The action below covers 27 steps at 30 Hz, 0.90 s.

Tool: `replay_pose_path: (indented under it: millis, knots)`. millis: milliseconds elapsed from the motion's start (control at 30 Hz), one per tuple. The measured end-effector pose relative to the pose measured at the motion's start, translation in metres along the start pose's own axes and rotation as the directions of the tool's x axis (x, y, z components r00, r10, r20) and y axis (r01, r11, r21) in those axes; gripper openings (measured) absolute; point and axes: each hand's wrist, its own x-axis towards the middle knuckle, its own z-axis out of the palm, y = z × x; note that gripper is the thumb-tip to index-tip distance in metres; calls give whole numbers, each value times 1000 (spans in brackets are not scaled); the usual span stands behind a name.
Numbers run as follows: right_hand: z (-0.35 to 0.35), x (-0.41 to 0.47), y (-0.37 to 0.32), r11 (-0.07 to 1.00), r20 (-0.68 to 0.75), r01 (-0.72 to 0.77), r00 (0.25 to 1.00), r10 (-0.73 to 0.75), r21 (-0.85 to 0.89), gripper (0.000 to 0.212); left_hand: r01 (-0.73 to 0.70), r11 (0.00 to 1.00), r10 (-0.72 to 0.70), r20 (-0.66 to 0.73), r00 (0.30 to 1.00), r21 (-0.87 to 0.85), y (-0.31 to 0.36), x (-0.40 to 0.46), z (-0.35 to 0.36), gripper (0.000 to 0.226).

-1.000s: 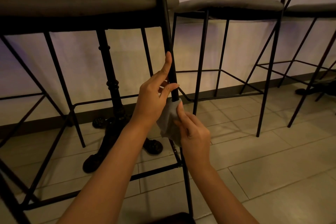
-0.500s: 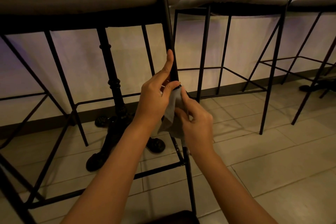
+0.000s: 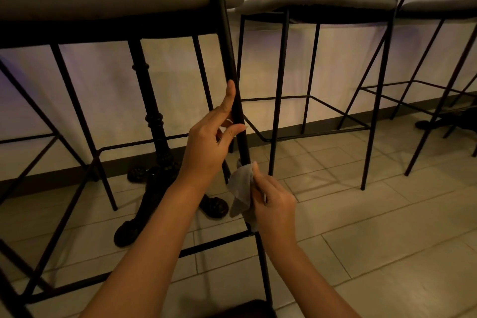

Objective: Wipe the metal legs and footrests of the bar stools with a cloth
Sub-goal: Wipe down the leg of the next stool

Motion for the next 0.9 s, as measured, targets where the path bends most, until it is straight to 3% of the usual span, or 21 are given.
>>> replay_pose_path:
  millis: [333, 733, 900]
  knots:
    - [3, 6, -8, 998, -25, 68, 997, -68, -9, 43, 7, 1000, -7, 0, 1000, -9, -1, -7, 2, 65]
    - [-1, -14, 10, 986, 67, 27, 998, -16, -166, 43, 60, 998, -60, -5, 998, -11, 3, -10, 5, 68]
    - [-3, -19, -1, 992, 82, -16, 996, 27, -126, 46, 63, 998, -63, 2, 998, -29, 5, -11, 5, 70]
